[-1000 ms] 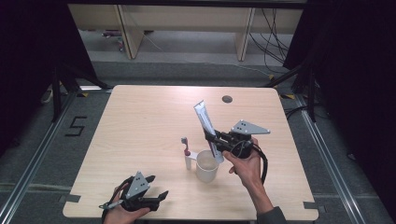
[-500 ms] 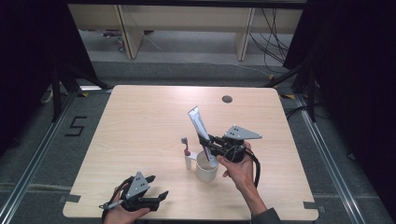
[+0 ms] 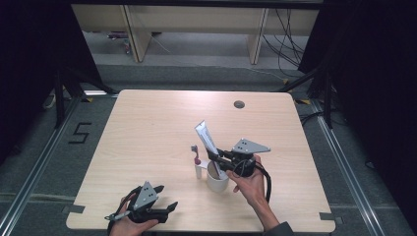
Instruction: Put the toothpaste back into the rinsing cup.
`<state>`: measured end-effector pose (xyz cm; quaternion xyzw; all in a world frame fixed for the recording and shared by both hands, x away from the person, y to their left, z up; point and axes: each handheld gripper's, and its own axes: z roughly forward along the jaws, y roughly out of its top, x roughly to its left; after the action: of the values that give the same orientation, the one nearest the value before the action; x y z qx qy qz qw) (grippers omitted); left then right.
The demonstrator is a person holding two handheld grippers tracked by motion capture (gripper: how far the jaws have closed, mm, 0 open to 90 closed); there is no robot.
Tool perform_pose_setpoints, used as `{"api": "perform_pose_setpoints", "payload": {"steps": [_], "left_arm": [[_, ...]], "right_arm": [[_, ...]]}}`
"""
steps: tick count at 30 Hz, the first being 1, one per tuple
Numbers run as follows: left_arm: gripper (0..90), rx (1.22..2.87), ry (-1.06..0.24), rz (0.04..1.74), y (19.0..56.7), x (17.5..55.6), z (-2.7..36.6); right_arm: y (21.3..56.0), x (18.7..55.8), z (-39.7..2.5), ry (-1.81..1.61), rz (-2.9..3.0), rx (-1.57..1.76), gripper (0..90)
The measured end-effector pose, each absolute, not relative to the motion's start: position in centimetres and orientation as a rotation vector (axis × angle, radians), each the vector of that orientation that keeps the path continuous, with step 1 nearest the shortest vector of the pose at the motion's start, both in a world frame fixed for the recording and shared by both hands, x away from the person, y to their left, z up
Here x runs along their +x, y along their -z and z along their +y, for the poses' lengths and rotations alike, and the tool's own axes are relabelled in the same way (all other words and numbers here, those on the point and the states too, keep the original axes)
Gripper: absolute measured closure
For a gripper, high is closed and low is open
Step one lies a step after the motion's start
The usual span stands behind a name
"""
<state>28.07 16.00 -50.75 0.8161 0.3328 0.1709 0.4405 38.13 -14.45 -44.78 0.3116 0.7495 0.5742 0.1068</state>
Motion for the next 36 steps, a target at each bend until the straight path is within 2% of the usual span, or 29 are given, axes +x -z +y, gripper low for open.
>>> {"api": "perform_pose_setpoints", "payload": {"steps": [36], "left_arm": [[27.3, 2.036, -0.431, 0.824, 50.7, 28.0, 16.1]], "right_arm": [[45.0, 37.0, -14.6, -1.6, 2.293, 0.826, 75.8]]}}
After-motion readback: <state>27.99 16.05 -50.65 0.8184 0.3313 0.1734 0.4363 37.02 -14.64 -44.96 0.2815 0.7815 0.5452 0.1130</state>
